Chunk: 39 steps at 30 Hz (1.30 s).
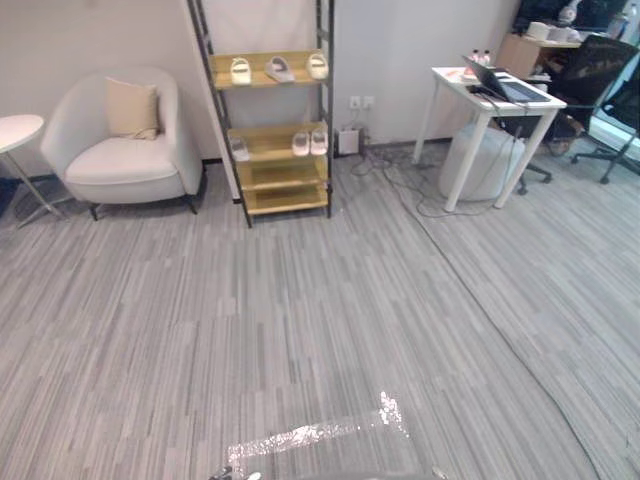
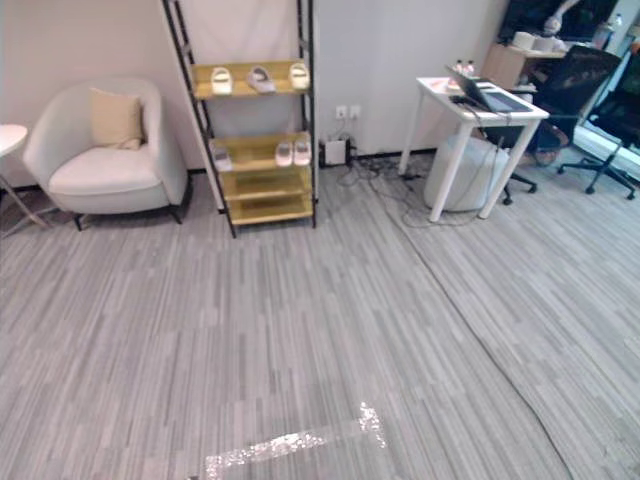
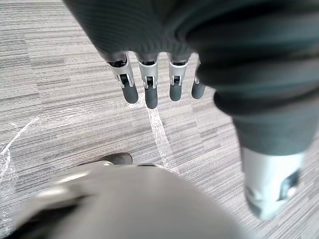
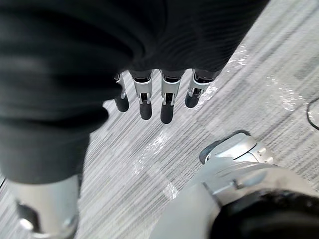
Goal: Organize the slippers on the shoe rack
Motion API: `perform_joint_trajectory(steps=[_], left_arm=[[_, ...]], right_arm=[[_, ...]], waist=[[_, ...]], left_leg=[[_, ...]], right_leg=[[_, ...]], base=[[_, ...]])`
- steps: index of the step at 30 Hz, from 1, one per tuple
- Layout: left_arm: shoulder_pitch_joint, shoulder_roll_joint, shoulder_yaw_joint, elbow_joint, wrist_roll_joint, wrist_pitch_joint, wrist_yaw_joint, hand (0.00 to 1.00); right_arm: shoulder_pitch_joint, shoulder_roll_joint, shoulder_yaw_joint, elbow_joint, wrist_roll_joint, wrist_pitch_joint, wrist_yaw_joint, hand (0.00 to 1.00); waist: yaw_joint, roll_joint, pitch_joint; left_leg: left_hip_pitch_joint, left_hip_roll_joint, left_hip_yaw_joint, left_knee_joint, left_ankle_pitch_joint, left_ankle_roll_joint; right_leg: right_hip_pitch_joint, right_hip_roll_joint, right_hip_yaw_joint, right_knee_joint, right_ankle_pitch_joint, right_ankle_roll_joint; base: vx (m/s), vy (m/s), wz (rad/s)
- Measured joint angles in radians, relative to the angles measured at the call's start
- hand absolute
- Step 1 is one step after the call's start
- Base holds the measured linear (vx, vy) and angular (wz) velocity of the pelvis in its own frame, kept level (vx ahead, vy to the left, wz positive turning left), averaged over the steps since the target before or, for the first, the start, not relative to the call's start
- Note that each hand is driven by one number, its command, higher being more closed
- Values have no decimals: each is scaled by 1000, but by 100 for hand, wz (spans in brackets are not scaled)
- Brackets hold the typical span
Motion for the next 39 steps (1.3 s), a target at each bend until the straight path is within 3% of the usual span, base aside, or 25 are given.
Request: perform_joint_trajectory(steps=[23,35,37,38,39], left_arm=[[-42,12,-30,38,39,-20,1,0],[-51,16,-27,46,40,-19,4,0],[-54,20,-24,45,39,-19,4,0],[-59,23,12,40,39,-19,5,0],[-59,23,20,37,39,-18,5,0]], right_arm=[[-32,-5,-1,34,-121,-9,4,0],[-48,-7,11,35,-121,-14,2,0],[-51,-2,11,35,-119,-15,-3,0],[-51,3,13,32,-117,-19,-5,0],[-51,5,14,31,-116,-20,-5,0]], waist=[[-6,-19,38],[-9,-18,66],[-8,-26,76],[-7,-43,100],[-7,-46,103]], left_leg=[[67,2,-57,-60,30,2],[70,4,-67,-56,31,-3],[66,4,-61,-43,21,-17],[45,0,-52,36,-21,-51],[38,0,-49,54,-31,-56]], right_leg=[[79,5,-47,-61,-5,-1],[77,6,-65,-21,-32,-9],[58,4,-60,28,-58,-13],[54,-7,-57,68,-80,-18],[53,-9,-57,74,-84,-18]], base=[[25,-14,7],[21,-19,4],[-20,-40,-4],[-14,-39,-6],[-32,-47,-10]])
